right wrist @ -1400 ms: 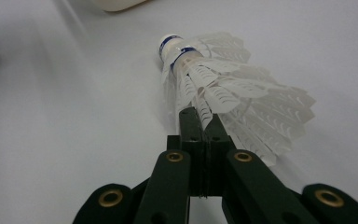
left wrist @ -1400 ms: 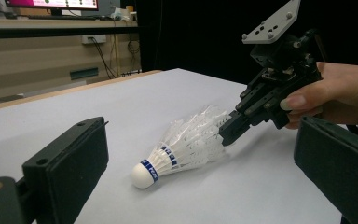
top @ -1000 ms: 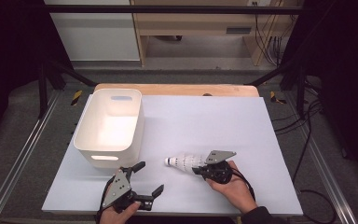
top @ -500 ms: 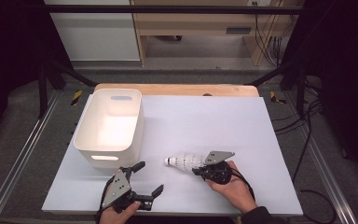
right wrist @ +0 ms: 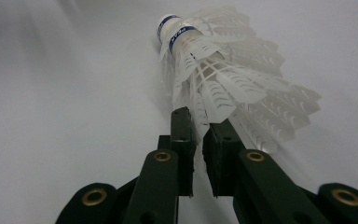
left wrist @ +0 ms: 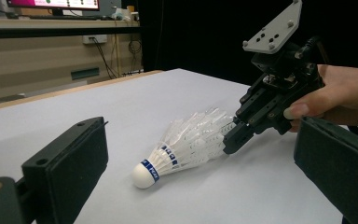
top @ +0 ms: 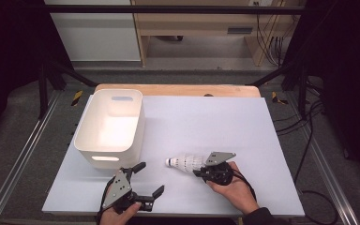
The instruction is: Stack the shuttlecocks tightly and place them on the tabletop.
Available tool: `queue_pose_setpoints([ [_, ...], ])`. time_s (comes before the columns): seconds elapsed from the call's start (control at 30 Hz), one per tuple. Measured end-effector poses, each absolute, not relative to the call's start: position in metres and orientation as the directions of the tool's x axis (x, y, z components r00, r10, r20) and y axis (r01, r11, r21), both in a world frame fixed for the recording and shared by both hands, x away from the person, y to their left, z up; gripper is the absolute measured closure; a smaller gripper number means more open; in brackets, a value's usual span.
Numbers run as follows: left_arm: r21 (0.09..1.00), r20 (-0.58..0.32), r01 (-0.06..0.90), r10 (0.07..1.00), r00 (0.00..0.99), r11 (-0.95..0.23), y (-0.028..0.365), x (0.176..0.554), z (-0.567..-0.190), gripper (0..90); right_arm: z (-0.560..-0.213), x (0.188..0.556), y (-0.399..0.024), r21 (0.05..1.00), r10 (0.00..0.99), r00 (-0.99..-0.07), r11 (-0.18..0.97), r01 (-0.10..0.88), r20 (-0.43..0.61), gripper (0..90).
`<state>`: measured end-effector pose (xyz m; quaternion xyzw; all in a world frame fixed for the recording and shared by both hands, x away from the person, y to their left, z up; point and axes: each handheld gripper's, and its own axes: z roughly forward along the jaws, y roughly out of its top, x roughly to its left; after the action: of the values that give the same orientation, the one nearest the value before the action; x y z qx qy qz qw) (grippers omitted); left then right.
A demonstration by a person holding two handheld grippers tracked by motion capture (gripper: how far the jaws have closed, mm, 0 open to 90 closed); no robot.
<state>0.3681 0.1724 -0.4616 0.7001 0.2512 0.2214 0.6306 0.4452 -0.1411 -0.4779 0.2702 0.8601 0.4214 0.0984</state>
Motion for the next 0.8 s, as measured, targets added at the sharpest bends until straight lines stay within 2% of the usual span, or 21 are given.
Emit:
queue_pose_setpoints([
  [0.27,0.994,-0.008,0.073,0.631,0.776,-0.077,0.1725,0.3682,-0.4616,2.8,-0.4767,0.4441,-0.1422,0.777,0.562,-0.826,0.498,0.385,0.05,73.5],
  [0.6,0.994,-0.009,0.074,0.632,0.775,-0.077,0.1726,0.3684,-0.4617,2.7,-0.4767,0.4431,-0.1428,0.771,0.575,-0.817,0.5,0.395,0.045,58.6],
  [0.8,0.994,-0.009,0.074,0.633,0.774,-0.077,0.1729,0.3684,-0.4617,2.7,-0.4766,0.4429,-0.1437,0.768,0.579,-0.814,0.501,0.398,0.044,55.2],
])
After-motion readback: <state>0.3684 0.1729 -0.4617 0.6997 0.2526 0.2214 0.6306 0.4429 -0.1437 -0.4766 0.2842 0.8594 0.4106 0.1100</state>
